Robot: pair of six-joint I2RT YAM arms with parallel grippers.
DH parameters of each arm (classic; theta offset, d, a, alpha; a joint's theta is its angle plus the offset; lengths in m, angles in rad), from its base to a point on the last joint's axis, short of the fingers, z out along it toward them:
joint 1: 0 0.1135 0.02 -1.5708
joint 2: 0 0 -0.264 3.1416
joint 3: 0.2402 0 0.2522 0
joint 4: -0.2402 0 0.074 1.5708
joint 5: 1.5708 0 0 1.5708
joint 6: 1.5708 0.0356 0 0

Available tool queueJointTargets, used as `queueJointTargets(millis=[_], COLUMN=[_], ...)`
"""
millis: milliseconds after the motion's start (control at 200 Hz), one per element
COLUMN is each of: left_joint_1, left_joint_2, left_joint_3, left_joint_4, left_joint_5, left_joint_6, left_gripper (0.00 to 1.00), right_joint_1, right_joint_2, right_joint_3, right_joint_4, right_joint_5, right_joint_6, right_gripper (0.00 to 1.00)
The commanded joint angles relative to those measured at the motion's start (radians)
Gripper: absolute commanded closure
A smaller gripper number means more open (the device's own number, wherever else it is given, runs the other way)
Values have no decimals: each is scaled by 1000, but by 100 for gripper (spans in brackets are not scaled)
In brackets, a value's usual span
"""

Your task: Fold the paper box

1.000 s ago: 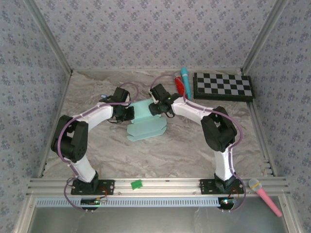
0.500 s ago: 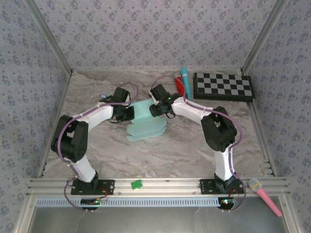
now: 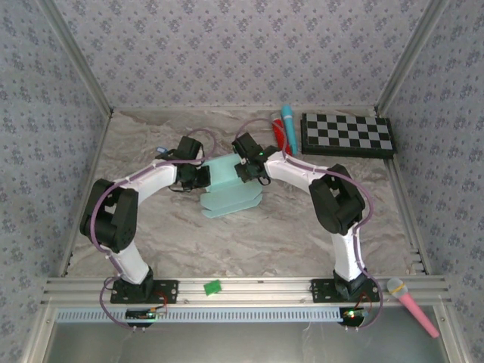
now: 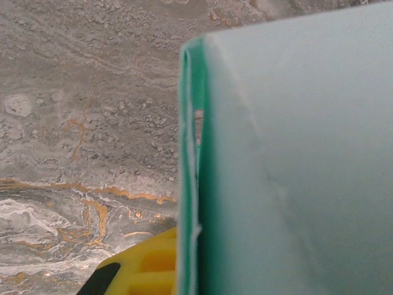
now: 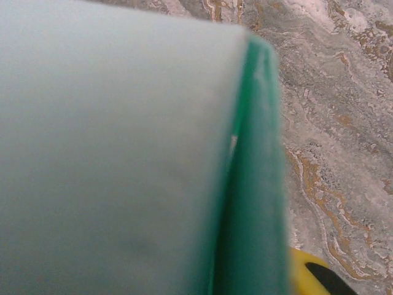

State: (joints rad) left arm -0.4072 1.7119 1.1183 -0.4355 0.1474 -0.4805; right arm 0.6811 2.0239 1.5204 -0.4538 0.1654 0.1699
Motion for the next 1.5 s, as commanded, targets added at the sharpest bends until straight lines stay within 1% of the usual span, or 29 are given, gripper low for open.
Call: queueJointTargets(millis=[0, 230, 525, 700, 864, 1069, 1144, 1354, 1494], left_joint_1=[7, 6, 6, 6, 5, 6, 6, 6, 6], left_joint_2=[5, 6, 15, 17, 19, 22, 20, 17, 17], left_joint_3=[26, 28, 36, 35, 38, 37, 35, 34, 34], left_joint_4=[-6, -6, -9, -9, -11, -11, -11, -11, -12], left_joint_5=[-2, 1, 5, 4, 4, 3, 2, 0, 0], left_joint_6=[-7, -7, -6, -4, -4, -5, -6, -7, -7], left_gripper=[100, 100, 100, 100, 100, 100, 100, 100, 100], right_joint_1=[-6, 16, 20, 25, 25, 24, 24, 21, 16], right_joint_2=[30, 56, 106, 140, 169, 186, 192, 210, 224], right_joint_3=[27, 32, 75, 121, 151, 165, 174, 192, 203], right_joint_4=[-52, -81, -143, -238, -301, -326, -344, -376, -387], right_joint_5=[123, 251, 348, 411, 459, 481, 507, 534, 528], right_joint_6=[35, 108, 200, 257, 291, 304, 324, 356, 364], right_gripper=[81, 87, 95, 100, 100, 100, 100, 100, 100])
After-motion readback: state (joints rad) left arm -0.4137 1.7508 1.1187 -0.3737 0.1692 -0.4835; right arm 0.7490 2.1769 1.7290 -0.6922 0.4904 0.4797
